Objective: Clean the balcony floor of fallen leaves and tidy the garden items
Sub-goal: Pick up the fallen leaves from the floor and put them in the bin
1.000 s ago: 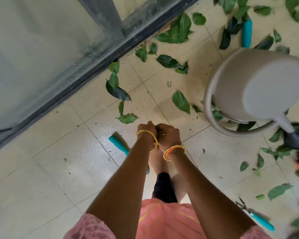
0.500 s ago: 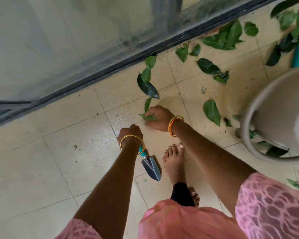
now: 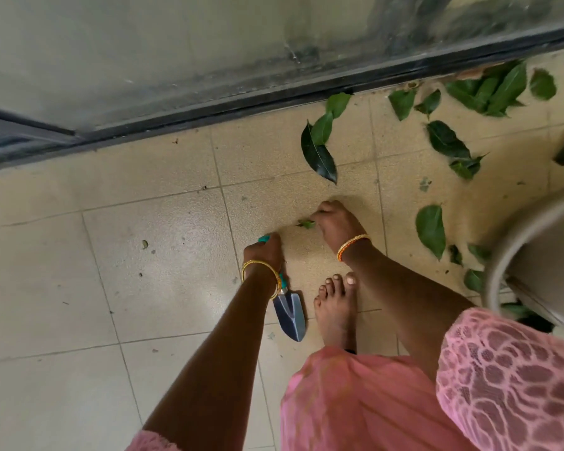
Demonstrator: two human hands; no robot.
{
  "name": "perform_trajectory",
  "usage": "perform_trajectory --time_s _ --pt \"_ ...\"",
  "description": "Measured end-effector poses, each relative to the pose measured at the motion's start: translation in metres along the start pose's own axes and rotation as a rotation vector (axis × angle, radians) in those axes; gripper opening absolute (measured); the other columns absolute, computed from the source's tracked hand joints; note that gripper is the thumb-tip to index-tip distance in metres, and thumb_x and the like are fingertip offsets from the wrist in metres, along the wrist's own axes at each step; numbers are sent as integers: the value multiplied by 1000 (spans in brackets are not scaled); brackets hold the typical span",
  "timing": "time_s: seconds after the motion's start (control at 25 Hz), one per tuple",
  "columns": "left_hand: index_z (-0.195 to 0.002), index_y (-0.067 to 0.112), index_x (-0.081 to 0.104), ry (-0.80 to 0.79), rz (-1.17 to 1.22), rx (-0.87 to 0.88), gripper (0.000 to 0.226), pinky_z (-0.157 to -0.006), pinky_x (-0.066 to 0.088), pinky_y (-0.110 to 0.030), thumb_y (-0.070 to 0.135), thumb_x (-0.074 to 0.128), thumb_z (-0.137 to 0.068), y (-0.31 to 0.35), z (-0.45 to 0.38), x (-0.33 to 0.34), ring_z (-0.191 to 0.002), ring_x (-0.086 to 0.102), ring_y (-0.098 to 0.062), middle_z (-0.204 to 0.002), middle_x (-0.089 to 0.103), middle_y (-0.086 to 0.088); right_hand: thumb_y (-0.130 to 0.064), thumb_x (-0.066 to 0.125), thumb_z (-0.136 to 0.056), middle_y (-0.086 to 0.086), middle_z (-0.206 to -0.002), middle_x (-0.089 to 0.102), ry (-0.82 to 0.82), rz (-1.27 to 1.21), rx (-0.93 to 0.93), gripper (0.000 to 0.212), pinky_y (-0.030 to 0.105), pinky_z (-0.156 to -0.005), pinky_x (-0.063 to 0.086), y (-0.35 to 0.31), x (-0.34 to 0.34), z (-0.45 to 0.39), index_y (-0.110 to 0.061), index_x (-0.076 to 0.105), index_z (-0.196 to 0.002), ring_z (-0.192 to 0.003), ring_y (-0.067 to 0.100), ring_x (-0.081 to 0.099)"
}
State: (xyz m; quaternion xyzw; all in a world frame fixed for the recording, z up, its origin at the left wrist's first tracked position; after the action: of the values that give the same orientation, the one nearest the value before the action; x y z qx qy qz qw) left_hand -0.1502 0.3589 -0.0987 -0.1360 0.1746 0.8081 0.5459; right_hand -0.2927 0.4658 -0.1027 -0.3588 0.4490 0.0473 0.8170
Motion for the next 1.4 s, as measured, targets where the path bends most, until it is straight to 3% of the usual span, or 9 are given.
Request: perform_trajectory --time_s 0.08,0.24,0.44,0.52,0.6,0.76,0.96,1.2,1.4 --pt "-87 7 57 -68 92 -33 36 -49 38 -22 43 56 -90 0 17 10 -52 44 -15 -62 46 -4 3 65 -79 16 -94 69 -47 -222 240 24 27 -78 52 15 -10 5 -3 72 -101 -90 28 63" --pt "-79 11 51 -217 112 19 51 -39 32 -16 62 47 -88 19 57 38 -41 38 -11 -55 42 -1 -2 70 -78 9 -88 71 -25 -590 440 15 14 -70 48 -16 -45 31 -4 72 -93 -79 13 62" --pt "-114 -3 59 -117 3 217 44 -79 48 -38 33 36 -101 71 83 31 -88 61 -35 -94 63 -22 6 52 -86 10 -94 68 -54 -974 662 26 36 -80 56 -29 -70 44 -15 62 -99 -88 23 65" --pt "-111 -8 60 -120 -26 245 40 -83 46 -38 22 35 -101 88 81 30 -100 59 -36 -103 64 -23 -2 58 -85 7 -85 67 44 -864 607 14 31 -73 56 -22 -92 28 -15 64 -87 -79 20 64" --pt "-104 -7 62 -86 -5 221 37 -69 43 -34 18 36 -99 98 70 25 -89 59 -33 -91 62 -15 -11 66 -83 7 -87 65 148 -738 563 5 22 -69 49 -7 -108 5 -12 65 -88 -79 15 59" --pt "-74 9 53 -144 125 104 33 -49 32 -24 30 41 -97 95 39 29 -52 42 -17 -65 53 -6 -33 76 -74 11 -140 34 -50 -158 350 67 32 -99 38 31 -92 -64 -19 48 -133 -127 26 33" --pt "-106 1 59 -165 149 11 38 -45 31 -21 36 48 -95 75 9 33 -48 39 -14 -72 64 -6 -42 75 -74 12 -156 3 -221 197 207 96 47 -114 23 48 -60 -111 -30 17 -149 -142 37 7" --pt "-109 -1 59 -184 118 -17 39 -47 32 -21 34 47 -96 54 3 37 -48 38 -14 -70 62 -3 -17 64 -87 14 -148 31 -62 231 127 60 38 -114 26 42 -56 -115 -12 40 -142 -136 33 24" --pt "-104 -2 62 -190 99 -13 38 -46 31 -20 32 48 -95 49 1 43 -48 38 -13 -68 61 -2 3 56 -85 22 -105 60 25 242 -77 20 44 -87 48 18 -52 -108 5 66 -103 -107 38 48"
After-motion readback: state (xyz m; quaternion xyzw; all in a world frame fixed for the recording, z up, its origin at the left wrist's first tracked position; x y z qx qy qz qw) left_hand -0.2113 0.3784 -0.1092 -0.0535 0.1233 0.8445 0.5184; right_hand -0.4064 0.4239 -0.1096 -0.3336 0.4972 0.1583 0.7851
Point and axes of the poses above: each hand's wrist, its own z-axis away from the middle knuckle, its own x-axis out of the palm, y = z × x, the point moved 10 cm from there along -z, towards the middle knuckle
